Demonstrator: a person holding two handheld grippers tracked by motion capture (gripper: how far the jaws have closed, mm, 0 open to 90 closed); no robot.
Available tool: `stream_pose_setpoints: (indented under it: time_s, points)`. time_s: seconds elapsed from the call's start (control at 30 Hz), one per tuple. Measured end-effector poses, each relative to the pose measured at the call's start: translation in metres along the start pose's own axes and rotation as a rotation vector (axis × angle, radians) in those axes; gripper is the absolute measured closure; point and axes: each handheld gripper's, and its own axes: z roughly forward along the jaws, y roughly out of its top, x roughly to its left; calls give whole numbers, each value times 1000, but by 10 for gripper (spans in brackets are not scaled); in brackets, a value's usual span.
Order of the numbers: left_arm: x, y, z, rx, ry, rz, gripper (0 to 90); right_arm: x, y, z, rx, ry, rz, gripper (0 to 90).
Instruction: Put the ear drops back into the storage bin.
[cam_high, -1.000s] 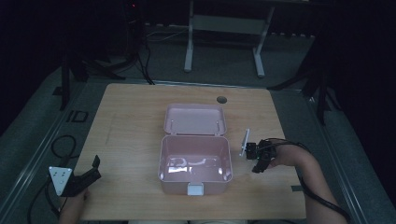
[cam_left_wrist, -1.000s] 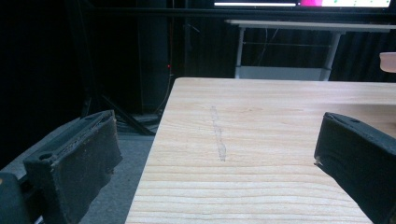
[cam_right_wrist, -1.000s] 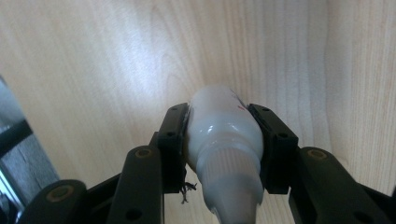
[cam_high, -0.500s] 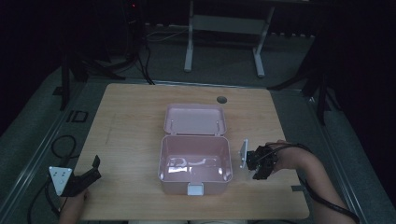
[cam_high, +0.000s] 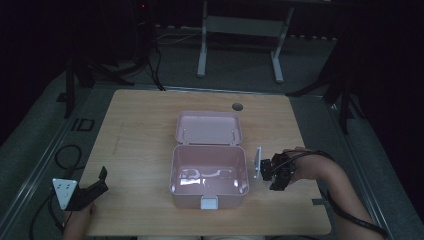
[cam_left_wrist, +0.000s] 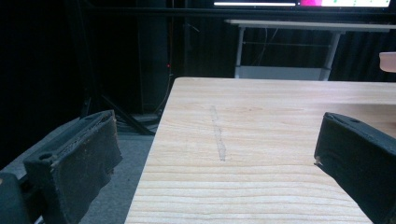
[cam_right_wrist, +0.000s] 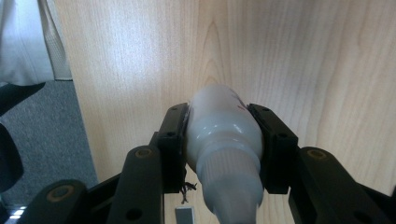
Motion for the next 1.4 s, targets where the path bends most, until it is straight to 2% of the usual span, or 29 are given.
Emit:
stream_pose_setpoints:
  time_s: [0.27, 0.53, 0.83, 0.97, 1.17, 1.4]
  points:
    - [0, 0, 0, 2, 2, 1, 4, 2, 5, -21, -16, -11, 14, 595]
    - [0, 0, 0, 2, 2, 1, 4, 2, 12, -38, -7, -24, 28, 595]
    - [0, 0, 0, 2, 2, -1, 4, 2, 23, -69, -45, -71, 19, 596]
    - [0, 0, 0, 1, 1, -1, 4, 1, 29, -76, -43, -80, 16, 595]
    - [0, 0, 0, 2, 0, -2, 4, -3, 37, -82, -49, -77, 40, 595]
    - [0, 0, 0, 1, 0, -2, 4, -2, 51, -86, -64, -85, 10, 595]
